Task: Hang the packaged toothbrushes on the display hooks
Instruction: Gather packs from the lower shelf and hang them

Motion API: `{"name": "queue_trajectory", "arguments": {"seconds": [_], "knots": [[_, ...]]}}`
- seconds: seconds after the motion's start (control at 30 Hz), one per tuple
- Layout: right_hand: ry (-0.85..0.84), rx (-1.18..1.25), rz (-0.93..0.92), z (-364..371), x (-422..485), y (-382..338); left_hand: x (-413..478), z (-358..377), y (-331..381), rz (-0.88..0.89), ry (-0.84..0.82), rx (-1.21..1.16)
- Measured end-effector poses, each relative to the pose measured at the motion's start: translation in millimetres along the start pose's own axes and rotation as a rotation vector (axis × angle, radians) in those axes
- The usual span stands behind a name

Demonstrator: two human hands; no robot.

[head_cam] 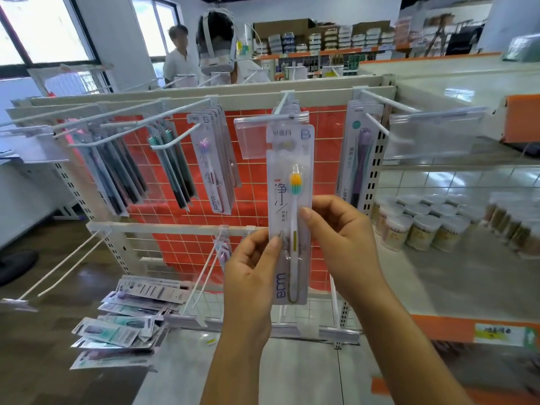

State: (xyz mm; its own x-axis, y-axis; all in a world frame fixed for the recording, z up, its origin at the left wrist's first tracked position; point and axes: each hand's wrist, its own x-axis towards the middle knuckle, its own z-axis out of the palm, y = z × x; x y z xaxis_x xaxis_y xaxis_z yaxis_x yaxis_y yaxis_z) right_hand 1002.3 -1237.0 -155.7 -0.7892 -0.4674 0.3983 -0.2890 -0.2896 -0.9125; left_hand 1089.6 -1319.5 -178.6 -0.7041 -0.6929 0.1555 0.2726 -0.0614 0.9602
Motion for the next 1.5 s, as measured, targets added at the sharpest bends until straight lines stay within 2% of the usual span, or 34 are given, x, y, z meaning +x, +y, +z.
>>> {"name": "queue_trajectory", "arguments": {"seconds": [0.63, 0.9, 1.03, 1.27, 1.5], "knots": [[0.026, -0.101, 0.0, 13, 23, 13, 16, -15, -14, 0.005, 0.072, 0.075], [0.048, -0.127, 0.065, 10, 48, 31, 27, -18, -24, -0.024, 0.107, 0.081], [0.049, -0.142, 0.053, 9, 62, 40, 41, -16, -26, 0.003, 0.091, 0.155], [0.042, -0.167, 0.017, 8, 88, 55, 78, -13, -38, 0.097, 0.052, 0.434], [0.062, -0.179, 0.052, 5, 122, 69, 115, -4, -43, 0.135, 0.046, 0.539]]}}
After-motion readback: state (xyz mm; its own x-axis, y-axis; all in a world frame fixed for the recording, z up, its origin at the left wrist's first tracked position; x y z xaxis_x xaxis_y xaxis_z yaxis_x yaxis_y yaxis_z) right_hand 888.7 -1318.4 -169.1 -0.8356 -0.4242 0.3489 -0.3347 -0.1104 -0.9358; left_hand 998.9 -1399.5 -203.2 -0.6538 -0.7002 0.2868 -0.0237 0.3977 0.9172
